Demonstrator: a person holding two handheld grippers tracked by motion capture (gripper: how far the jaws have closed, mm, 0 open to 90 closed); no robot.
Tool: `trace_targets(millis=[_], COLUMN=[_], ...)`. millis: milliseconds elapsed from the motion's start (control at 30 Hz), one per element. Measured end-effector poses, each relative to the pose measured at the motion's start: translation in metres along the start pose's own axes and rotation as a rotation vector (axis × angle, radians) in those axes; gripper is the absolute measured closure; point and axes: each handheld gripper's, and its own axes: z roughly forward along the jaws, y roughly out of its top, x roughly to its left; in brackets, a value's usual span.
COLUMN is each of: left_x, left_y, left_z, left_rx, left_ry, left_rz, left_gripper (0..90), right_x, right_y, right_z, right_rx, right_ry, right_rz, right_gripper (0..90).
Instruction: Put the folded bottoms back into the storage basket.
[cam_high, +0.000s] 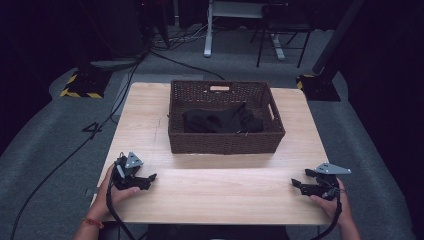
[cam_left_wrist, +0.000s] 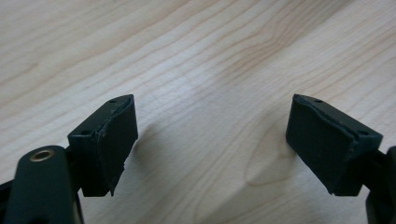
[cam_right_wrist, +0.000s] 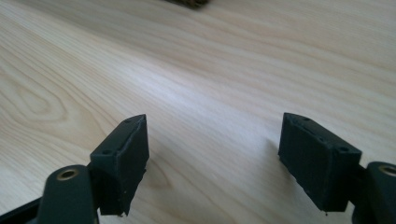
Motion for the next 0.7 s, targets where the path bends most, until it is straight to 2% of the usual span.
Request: trace_targets(millis=[33, 67, 167, 700], left_x=[0.0002, 0.0002, 0.0009, -0.0007], left_y=[-0.0012, -0.0019, -0.0051, -0.0044], left_z=[-0.0001, 0.0002, 0.0008, 0.0017], left_rx=[-0.005, -0.008, -0.029, -0.028], left_ry=[-0.003, -0.015, -0.015, -0.008], left_rz=[0.0, -0.016, -0.021, -0.036], left_gripper=[17.0, 17.0, 15.9, 15.1], right_x=[0.0001, 0.0002, 0.0031, 0.0024], right_y=[-0.0013, -0.0027, -0.0029, -0.0018], right_z=[-0.0014, -0.0036, -0.0007, 0.001], right_rx=[-0.013, -0.03, 0.0, 0.009], right_ry=[-0.015, -0.023, -0.063, -0.079], right_rz=[0.005, 0.01, 0.008, 0.027], right_gripper=[24.8, 24.1, 20.5, 16.7])
